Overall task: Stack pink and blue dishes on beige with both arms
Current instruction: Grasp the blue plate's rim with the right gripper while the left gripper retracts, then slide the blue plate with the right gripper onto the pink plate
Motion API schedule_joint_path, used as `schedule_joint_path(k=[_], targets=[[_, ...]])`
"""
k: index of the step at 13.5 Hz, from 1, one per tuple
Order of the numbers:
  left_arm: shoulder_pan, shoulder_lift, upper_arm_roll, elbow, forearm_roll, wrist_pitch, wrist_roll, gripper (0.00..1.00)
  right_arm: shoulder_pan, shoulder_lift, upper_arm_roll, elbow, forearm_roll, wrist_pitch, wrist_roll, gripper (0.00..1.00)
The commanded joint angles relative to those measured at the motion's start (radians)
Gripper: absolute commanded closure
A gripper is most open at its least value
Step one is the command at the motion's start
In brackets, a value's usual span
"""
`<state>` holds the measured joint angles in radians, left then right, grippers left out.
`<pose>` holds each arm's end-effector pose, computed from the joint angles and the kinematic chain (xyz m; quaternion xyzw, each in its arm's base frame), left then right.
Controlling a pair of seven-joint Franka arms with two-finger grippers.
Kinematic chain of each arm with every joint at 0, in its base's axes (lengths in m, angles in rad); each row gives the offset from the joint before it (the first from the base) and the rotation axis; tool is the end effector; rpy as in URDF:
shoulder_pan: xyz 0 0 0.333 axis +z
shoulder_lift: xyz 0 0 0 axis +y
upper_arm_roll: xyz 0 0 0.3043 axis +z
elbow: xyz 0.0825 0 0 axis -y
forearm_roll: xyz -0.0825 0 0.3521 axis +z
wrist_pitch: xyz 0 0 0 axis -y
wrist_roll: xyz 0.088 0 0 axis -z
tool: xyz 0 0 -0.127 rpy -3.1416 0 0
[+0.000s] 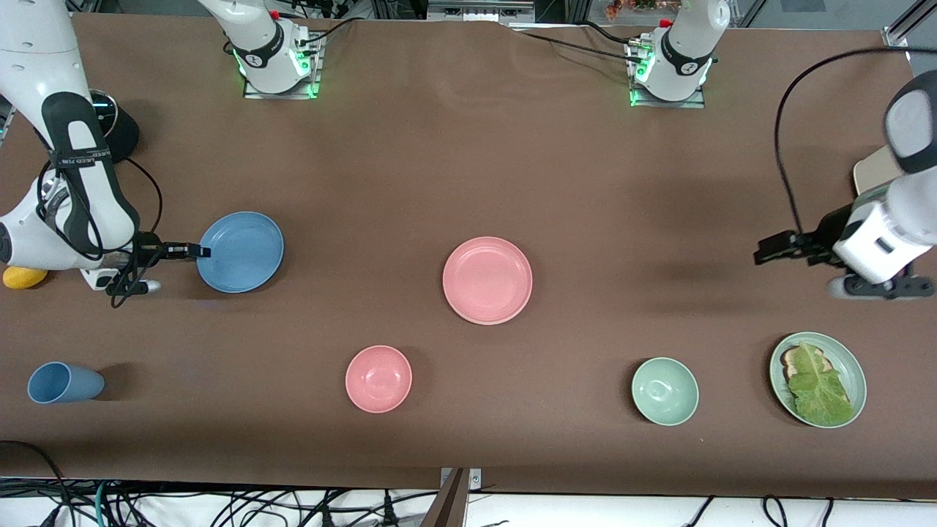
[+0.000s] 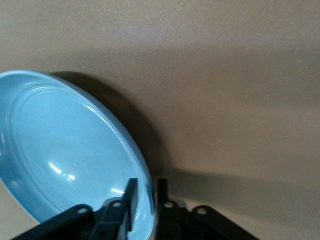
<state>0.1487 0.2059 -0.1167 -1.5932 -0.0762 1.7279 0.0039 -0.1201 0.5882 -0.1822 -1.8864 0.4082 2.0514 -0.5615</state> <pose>0.5830 0.0152 0.4830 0.9979 0.0221 -0.0340 0.0499 0.5370 -0.1373 0.1687 -0.9748 -0.0018 0.1348 0.1779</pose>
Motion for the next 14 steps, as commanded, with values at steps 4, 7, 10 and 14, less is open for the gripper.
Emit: schedule_joint_path(k=[4,7,10,14], targets=[[0.02,-0.125,-0.021,-0.022,0.023,-0.241,0.004,0.0,-0.01,-0.001,0.021,0.032,0.014,-0.037,-0.029,1.0],[0.026,-0.184,-0.021,-0.016,0.035,-0.283,0.002,0.0,-0.001,-0.016,0.081,0.195,0.008,-0.244,-0.014,1.0],[0.009,-0.24,-0.012,-0.011,0.036,-0.323,-0.002,0.0,0.078,-0.019,0.093,0.299,0.008,-0.319,0.088,1.0],[-0.038,-0.238,-0.011,0.009,0.055,-0.35,0.007,0.0,0.2,-0.019,0.174,0.349,0.02,-0.338,0.397,1.0]])
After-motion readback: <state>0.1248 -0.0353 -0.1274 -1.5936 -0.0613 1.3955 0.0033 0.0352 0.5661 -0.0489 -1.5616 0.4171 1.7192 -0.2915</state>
